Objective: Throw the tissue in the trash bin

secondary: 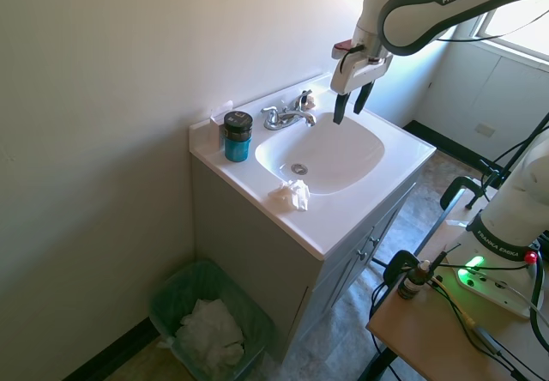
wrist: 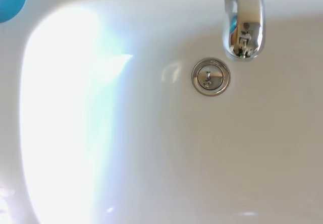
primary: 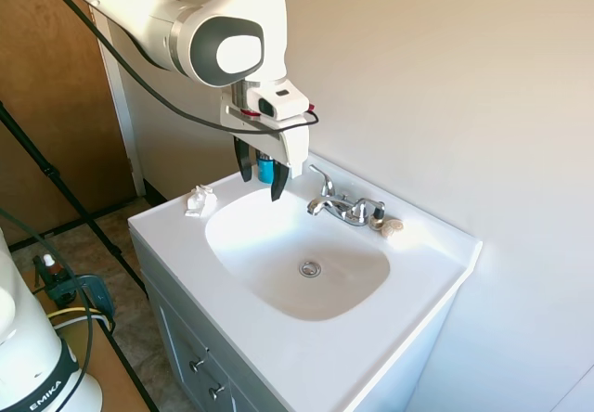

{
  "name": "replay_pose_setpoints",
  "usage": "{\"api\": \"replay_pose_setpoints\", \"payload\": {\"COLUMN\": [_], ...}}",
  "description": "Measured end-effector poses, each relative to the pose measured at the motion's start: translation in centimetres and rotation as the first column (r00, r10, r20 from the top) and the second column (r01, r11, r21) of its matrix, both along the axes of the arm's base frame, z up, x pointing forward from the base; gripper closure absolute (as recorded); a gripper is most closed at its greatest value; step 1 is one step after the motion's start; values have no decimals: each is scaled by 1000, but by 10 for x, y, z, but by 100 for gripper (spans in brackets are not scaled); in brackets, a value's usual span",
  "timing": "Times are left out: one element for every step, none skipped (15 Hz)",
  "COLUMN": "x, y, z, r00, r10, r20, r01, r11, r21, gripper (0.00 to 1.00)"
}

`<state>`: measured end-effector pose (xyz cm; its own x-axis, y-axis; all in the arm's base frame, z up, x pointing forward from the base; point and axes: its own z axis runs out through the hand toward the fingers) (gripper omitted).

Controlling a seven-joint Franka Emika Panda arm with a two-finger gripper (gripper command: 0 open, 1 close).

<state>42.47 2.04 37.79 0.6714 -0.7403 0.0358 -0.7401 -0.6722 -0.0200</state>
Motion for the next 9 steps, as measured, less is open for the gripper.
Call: {"api": "replay_pose_setpoints", "payload": {"x": [0, 0, -1, -2, -4, -6, -9, -12, -15], "y": [0, 2, 10, 25, 45, 68, 93, 118, 143], "z": [0, -1, -1, -1, -1, -2, -4, -10, -19], "r00": [1000, 1000, 1000, 999, 998, 996, 994, 992, 990], "r10": [0, 4, 17, 38, 62, 85, 107, 126, 143], "r20": [-1, -2, -2, 0, 3, 7, 11, 12, 9], "r01": [0, -4, -17, -38, -62, -85, -108, -126, -143], "r11": [1000, 1000, 1000, 999, 998, 996, 994, 992, 989], "r21": [0, 0, 4, 13, 22, 28, 29, 26, 26], "gripper": [0, 0, 0, 0, 0, 0, 0, 0, 0]}}
